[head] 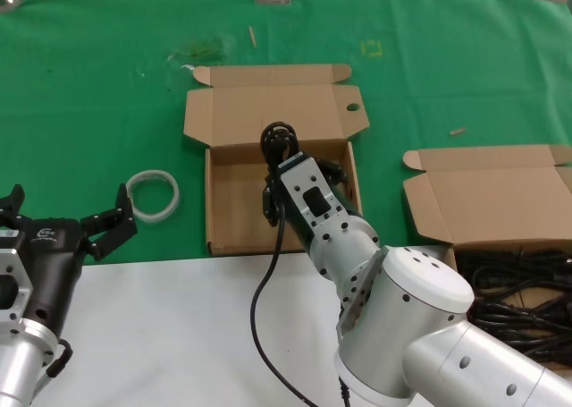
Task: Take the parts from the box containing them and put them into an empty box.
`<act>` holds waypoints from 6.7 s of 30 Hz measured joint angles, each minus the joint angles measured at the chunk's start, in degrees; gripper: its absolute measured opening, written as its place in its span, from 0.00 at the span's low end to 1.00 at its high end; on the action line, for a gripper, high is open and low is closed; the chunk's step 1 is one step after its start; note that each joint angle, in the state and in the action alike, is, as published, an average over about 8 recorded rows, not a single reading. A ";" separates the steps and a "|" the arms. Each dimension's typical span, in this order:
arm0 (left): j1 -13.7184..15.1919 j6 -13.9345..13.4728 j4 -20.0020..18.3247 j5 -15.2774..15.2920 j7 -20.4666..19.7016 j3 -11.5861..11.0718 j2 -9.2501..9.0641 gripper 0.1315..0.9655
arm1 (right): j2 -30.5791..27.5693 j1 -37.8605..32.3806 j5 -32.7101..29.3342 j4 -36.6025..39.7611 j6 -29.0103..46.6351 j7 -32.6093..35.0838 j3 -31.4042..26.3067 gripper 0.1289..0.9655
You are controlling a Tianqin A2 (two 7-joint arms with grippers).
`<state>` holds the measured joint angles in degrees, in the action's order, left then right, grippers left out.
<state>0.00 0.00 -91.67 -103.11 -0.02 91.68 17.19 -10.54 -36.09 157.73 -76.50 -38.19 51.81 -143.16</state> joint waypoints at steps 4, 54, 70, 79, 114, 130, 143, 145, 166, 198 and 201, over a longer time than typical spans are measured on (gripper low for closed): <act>0.00 0.00 0.00 0.00 0.00 0.00 0.00 1.00 | -0.03 0.00 0.00 0.00 0.00 0.00 0.00 0.21; 0.00 0.00 0.00 -0.01 0.00 0.00 0.00 1.00 | -0.15 8.87 -13.42 -3.73 9.38 -12.69 12.66 1.00; 0.00 0.00 0.00 -0.01 0.01 0.00 0.00 1.00 | -0.15 16.56 -25.03 -6.96 17.52 -23.75 23.63 1.00; 0.00 0.00 0.00 -0.01 0.03 0.00 0.00 1.00 | -0.14 20.89 -31.60 -8.78 22.10 -29.98 29.80 1.00; 0.00 0.00 0.00 -0.02 0.01 0.00 0.00 1.00 | -0.13 34.86 -52.75 -14.66 36.89 -50.06 49.74 1.00; 0.00 0.00 0.00 -0.02 0.02 0.00 0.00 1.00 | -0.13 34.88 -52.77 -14.67 36.91 -50.08 49.76 1.00; 0.00 0.00 0.00 -0.02 0.02 0.00 0.00 1.00 | -0.13 34.88 -52.77 -14.67 36.91 -50.08 49.76 1.00; 0.00 0.00 0.00 -0.02 0.02 0.00 0.00 1.00 | -0.13 34.88 -52.77 -14.67 36.91 -50.08 49.76 1.00; 0.00 0.00 0.00 -0.02 0.02 0.00 0.00 1.00 | -0.13 34.88 -52.77 -14.66 36.91 -50.08 49.76 1.00; 0.00 0.00 0.00 -0.02 0.02 0.00 0.00 1.00 | -0.13 34.88 -52.77 -14.66 36.91 -50.07 49.76 1.00; 0.00 0.00 0.00 -0.02 0.02 0.00 0.00 1.00 | -0.13 34.88 -52.77 -14.66 36.91 -50.07 49.76 1.00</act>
<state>0.00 0.00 -91.67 -103.13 0.00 91.67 17.19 -10.67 -1.21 104.97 -91.16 -1.28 1.74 -93.40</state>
